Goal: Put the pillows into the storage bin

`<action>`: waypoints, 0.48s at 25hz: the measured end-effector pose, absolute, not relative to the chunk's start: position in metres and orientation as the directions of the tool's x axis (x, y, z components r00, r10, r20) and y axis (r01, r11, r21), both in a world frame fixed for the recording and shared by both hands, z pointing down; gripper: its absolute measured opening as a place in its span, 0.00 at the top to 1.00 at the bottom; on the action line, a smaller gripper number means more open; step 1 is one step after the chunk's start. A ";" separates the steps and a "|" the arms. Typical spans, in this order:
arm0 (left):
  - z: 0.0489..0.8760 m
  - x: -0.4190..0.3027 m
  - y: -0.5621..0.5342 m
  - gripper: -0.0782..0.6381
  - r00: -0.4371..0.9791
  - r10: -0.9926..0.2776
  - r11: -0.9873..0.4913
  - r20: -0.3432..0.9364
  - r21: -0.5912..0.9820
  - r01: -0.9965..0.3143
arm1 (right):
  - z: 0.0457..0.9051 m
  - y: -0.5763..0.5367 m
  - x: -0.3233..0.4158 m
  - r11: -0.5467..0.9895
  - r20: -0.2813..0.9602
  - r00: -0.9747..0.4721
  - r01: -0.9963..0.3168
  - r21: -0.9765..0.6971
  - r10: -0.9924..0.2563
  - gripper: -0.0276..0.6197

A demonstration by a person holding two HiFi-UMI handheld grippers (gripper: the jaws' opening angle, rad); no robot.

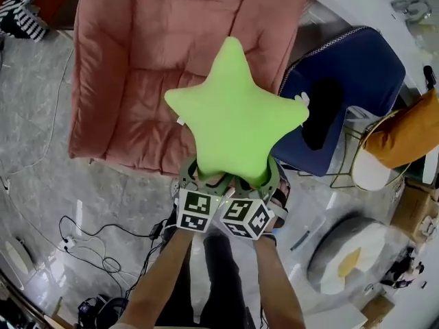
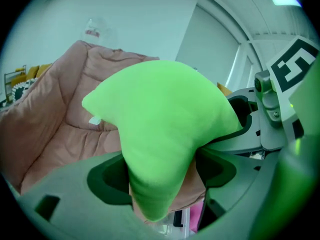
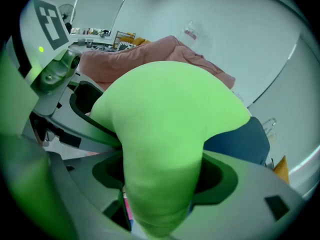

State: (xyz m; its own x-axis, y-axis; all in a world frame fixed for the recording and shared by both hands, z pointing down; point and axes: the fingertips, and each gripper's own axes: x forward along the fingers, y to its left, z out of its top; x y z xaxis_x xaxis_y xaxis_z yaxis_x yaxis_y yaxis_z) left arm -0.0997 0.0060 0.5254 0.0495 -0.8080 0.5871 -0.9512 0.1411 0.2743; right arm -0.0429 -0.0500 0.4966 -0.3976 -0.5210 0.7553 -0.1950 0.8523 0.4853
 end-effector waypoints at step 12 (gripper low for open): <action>0.508 -0.007 -0.003 0.33 0.122 -0.768 -0.103 0.628 0.068 -0.992 | 0.496 -0.043 0.067 0.800 0.718 -0.408 -0.484 0.354 -0.564 0.41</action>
State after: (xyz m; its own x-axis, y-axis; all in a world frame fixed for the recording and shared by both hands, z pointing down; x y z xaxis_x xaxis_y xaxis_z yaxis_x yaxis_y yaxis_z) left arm -0.0069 -0.0030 0.5083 0.1222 -0.7684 0.6282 -0.9924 -0.1026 0.0675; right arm 0.0669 -0.0428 0.4956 -0.4079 -0.5640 0.7180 -0.4844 0.8003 0.3535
